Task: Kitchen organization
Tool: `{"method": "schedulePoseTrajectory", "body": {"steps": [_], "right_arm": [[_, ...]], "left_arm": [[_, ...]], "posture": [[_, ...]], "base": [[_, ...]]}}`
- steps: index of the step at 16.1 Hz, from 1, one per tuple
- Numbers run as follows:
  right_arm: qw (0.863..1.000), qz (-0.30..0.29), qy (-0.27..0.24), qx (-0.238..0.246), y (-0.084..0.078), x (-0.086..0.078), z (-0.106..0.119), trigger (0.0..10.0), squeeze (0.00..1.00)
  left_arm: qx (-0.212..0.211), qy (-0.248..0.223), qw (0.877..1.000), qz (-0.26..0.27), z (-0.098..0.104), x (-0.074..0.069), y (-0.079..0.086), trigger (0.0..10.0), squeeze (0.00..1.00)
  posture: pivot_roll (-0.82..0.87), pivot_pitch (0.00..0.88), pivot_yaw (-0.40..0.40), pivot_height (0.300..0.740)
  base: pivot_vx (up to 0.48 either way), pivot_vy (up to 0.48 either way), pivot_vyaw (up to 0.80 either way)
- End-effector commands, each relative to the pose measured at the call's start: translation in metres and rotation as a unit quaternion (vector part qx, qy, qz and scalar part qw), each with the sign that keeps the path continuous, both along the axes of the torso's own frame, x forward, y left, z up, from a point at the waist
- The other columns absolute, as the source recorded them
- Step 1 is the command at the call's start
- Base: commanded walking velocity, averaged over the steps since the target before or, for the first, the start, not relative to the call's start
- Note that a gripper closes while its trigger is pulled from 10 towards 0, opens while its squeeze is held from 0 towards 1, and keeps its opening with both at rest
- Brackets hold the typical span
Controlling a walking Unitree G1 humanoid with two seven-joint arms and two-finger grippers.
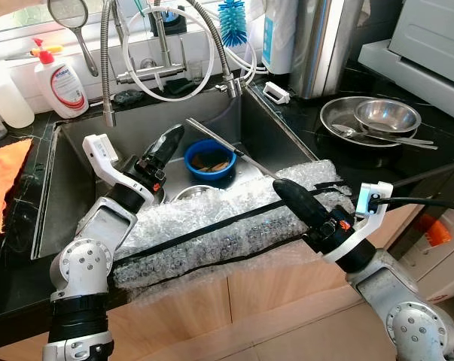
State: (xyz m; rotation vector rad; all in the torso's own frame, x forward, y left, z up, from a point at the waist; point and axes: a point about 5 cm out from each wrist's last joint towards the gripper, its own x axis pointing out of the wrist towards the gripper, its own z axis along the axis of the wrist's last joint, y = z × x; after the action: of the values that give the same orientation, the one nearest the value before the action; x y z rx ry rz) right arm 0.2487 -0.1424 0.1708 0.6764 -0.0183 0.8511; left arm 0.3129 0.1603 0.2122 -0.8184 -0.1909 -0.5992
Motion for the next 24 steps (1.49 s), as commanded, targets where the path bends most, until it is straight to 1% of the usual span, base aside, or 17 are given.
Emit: {"method": "schedulePoseTrajectory", "body": {"steps": [1, 4, 7, 10, 11, 15, 17, 19, 20, 22, 24], "right_arm": [[1.0, 0.016, -0.014, -0.008, 0.004, -0.004, 0.004, 10.0, 0.0], [0.999, 0.026, -0.014, -0.02, 0.008, -0.006, -0.001, 10.0, 0.0], [0.999, 0.035, -0.02, -0.011, 0.01, -0.008, -0.001, 10.0, 0.0], [0.998, 0.053, -0.029, -0.018, 0.014, -0.012, -0.003, 10.0, 0.0], [0.998, 0.06, -0.031, -0.014, 0.015, -0.014, -0.002, 10.0, 0.0], [0.998, 0.058, -0.037, -0.014, 0.015, -0.015, -0.002, 10.0, 0.0], [0.998, 0.041, -0.037, -0.024, 0.012, -0.012, -0.004, 10.0, 0.0], [0.998, -0.004, -0.023, -0.054, 0.007, -0.002, -0.012, 10.0, 0.0], [0.997, -0.018, -0.025, -0.068, 0.007, 0.001, -0.015, 10.0, 0.0], [0.998, -0.013, -0.033, -0.047, 0.01, 0.0, -0.01, 10.0, 0.0], [0.998, -0.017, -0.038, -0.042, 0.01, 0.0, -0.009, 10.0, 0.0]], "left_arm": [[0.004, -0.006, 1.0, -0.012, 0.003, -0.002, -0.001, 10.0, 0.0], [0.001, -0.002, 1.0, -0.018, 0.002, -0.003, -0.004, 10.0, 0.0], [0.002, 0.004, 1.0, -0.021, 0.0, -0.003, -0.005, 10.0, 0.0], [0.0, 0.011, 1.0, -0.023, -0.004, -0.002, -0.008, 10.0, 0.0], [-0.001, 0.011, 1.0, -0.026, -0.004, -0.002, -0.009, 10.0, 0.0], [0.003, 0.011, 0.999, -0.03, -0.004, -0.001, -0.009, 10.0, 0.0], [0.002, 0.008, 1.0, -0.019, -0.003, 0.0, -0.008, 10.0, 0.0], [-0.003, 0.005, 1.0, -0.007, -0.001, 0.001, -0.006, 10.0, 0.0], [-0.001, 0.005, 1.0, -0.005, -0.002, 0.002, -0.005, 10.0, 0.0], [0.0, 0.008, 1.0, -0.003, -0.003, 0.002, -0.005, 10.0, 0.0], [0.0, 0.008, 1.0, -0.002, -0.003, 0.001, -0.005, 10.0, 0.0]], "posture": [[-0.15, 0.0, 0.097, 0.74], [-0.15, 0.0, 0.095, 0.74], [-0.15, 0.0, 0.094, 0.74], [-0.15, 0.0, 0.096, 0.74], [-0.15, 0.0, 0.098, 0.74], [-0.15, 0.0, 0.098, 0.74], [-0.15, 0.0, 0.096, 0.74], [-0.15, 0.0, 0.095, 0.74], [-0.16, 0.0, 0.097, 0.74], [-0.15, 0.0, 0.095, 0.74], [-0.15, 0.0, 0.094, 0.74]], "base": [[0.0, 0.0, 0.0], [0.0, 0.0, 0.0], [0.0, 0.0, 0.0], [0.0, 0.0, 0.0], [0.0, 0.0, 0.0], [0.0, 0.0, 0.0], [0.0, 0.0, 0.0], [0.0, 0.0, 0.0], [0.0, 0.0, 0.0], [0.0, 0.0, 0.0], [0.0, 0.0, 0.0]]}}
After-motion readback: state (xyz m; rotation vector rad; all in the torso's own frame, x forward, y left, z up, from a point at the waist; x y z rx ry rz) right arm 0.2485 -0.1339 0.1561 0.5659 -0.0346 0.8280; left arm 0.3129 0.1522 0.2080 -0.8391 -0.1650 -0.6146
